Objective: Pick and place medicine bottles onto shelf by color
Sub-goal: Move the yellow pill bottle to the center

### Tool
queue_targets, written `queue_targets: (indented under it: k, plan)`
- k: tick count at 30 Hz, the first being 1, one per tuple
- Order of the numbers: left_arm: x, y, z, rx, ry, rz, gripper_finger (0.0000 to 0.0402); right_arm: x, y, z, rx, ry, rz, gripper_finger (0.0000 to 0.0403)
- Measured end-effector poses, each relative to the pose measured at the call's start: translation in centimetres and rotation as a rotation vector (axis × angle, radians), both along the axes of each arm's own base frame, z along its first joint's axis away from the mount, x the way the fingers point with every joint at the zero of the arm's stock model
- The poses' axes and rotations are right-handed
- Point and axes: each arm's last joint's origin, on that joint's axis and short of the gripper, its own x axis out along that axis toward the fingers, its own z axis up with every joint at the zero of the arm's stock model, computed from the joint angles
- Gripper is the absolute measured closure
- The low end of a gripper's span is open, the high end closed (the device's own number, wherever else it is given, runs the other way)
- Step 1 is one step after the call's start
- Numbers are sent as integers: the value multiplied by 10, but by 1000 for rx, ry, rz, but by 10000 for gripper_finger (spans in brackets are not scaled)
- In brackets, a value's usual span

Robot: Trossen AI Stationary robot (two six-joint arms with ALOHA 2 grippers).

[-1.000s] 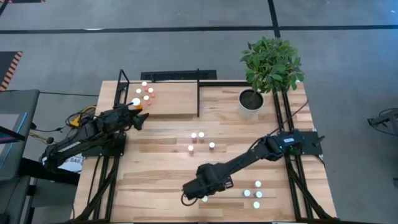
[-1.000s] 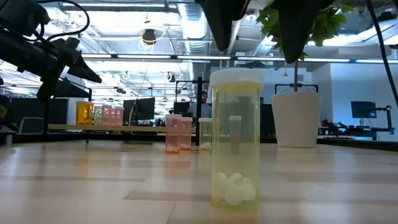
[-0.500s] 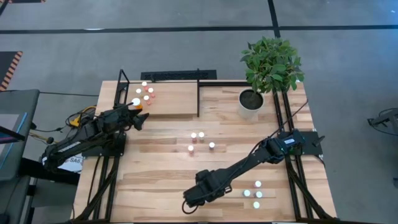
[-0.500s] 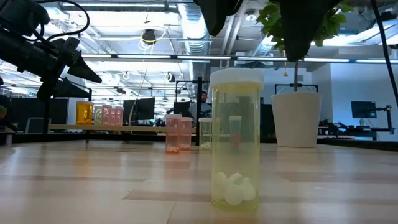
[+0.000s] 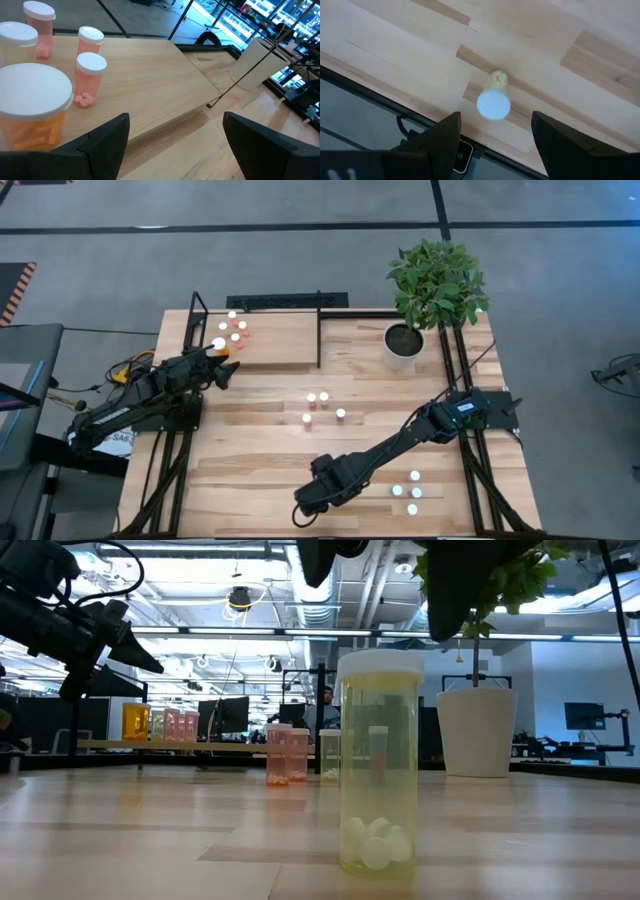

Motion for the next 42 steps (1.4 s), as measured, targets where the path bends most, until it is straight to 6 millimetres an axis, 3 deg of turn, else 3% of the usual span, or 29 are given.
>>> queue_targets:
  k: [4,11,27,42]
  plan:
    - [0,0,0,0,0,0,93,3,2,-20,6,-12,31,137]
    - [0,0,0,0,0,0,93,3,0,-36,-3,-1,39,137]
    - [0,0,0,0,0,1,93,3,1,-43,-9,-9,55,144]
    - [0,0,0,0,0,0,93,3,0,-43,10,4,9,282]
